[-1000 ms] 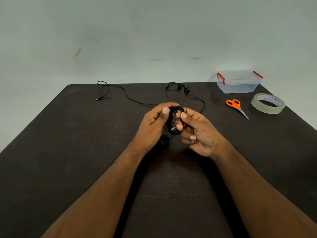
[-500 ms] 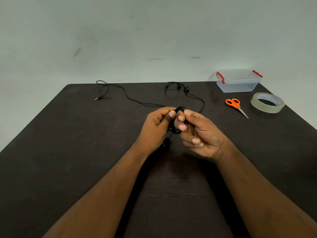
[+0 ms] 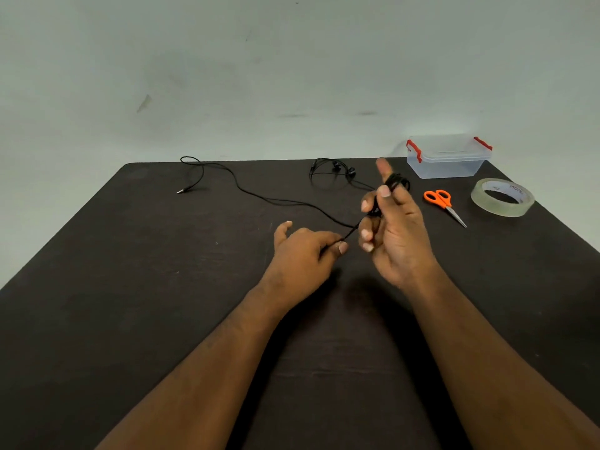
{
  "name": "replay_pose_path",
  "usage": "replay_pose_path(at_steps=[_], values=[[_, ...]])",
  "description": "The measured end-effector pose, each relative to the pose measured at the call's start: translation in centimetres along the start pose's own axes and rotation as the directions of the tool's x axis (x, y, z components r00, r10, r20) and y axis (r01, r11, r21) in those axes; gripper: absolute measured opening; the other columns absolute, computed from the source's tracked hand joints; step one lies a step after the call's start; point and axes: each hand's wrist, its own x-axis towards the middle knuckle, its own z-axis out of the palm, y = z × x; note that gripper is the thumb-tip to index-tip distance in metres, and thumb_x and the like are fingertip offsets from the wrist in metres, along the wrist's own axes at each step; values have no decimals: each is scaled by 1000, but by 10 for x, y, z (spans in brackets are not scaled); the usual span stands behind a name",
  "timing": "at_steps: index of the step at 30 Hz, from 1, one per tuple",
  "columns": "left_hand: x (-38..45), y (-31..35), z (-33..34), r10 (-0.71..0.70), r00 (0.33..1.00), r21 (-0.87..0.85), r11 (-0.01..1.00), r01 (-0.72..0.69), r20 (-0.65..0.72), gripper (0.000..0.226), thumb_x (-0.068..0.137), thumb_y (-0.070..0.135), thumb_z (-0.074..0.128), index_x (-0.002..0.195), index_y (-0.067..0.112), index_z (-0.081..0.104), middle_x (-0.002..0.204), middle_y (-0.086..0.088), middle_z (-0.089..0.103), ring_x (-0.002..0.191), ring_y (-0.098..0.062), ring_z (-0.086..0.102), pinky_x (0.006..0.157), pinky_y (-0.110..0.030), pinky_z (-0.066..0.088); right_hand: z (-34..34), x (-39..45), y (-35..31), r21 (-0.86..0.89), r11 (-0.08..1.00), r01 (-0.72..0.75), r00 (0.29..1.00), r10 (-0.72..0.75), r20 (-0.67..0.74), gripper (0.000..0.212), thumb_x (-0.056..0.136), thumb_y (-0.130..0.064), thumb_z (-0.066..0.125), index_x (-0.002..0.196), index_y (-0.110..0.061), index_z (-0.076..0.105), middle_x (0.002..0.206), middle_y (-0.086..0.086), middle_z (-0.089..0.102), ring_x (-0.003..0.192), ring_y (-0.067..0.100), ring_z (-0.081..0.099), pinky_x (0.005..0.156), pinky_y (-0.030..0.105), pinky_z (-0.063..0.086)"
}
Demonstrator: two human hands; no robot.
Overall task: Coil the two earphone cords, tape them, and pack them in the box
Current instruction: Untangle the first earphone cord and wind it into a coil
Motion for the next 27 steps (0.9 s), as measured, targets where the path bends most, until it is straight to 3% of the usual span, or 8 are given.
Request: replay_pose_path(at_steps=[4,7,9,12,14,17,22,27], values=[[-1,-3,-4,-19,1000,188,982,21,-9,23,96,39,49,90,27,66,62,14,53,84,-7,55,114,-47,6,-9,-1,8,-685,716,137,990,-72,122,41,101,-19,46,133,-45,45,78,-8,60,43,15,53,36,23,40],[0,-2,-7,0,1000,319,948,5,-17,23,95,41,47,82,29,61,64,14,46,89,-8,47,112,-49,8,-15,-1,13,-836,494,238,968,-53,245,40,100,-22,46,135,-43,46,87,-10,63,45,14,59,40,21,45],[-1,-2,-10,21,999,384,923,-2,-45,22,96,43,47,88,30,63,72,15,46,97,-10,48,110,-47,8,-17,0,15,-865,440,239,965,-11,261,36,100,-24,47,132,-41,51,86,-8,66,45,14,60,42,17,44],[0,-5,-17,27,996,423,906,11,-83,21,94,46,50,95,31,66,81,16,48,106,-11,46,111,-45,5,-17,0,15,-874,458,160,963,123,241,28,100,-23,46,124,-31,59,75,-2,63,41,12,54,43,18,42],[1,-6,-21,49,994,401,916,-5,-98,19,91,46,55,98,33,67,82,17,49,108,-11,46,111,-44,4,-15,1,13,-873,474,112,958,181,221,19,100,-21,46,100,-18,65,63,-5,57,40,4,46,44,20,38],[1,-12,-21,184,971,313,941,-129,-154,19,82,37,69,99,30,68,82,17,56,101,-14,52,108,-46,10,-12,2,9,-878,475,55,938,277,209,34,99,-20,48,66,-12,50,45,-12,46,39,2,39,45,17,30],[3,-19,-20,282,959,211,938,-274,-5,39,88,37,56,126,38,58,82,13,48,84,-8,41,93,-32,18,-17,2,-1,-768,615,-179,805,540,246,31,100,-18,45,84,0,65,54,0,38,41,9,25,40,22,16],[3,-16,-19,205,975,67,975,-210,86,21,95,36,52,111,37,65,85,14,49,90,-9,46,92,-33,25,-28,1,-3,-636,687,-353,710,639,296,33,99,-21,42,95,-3,69,56,2,33,37,5,18,39,24,4]])
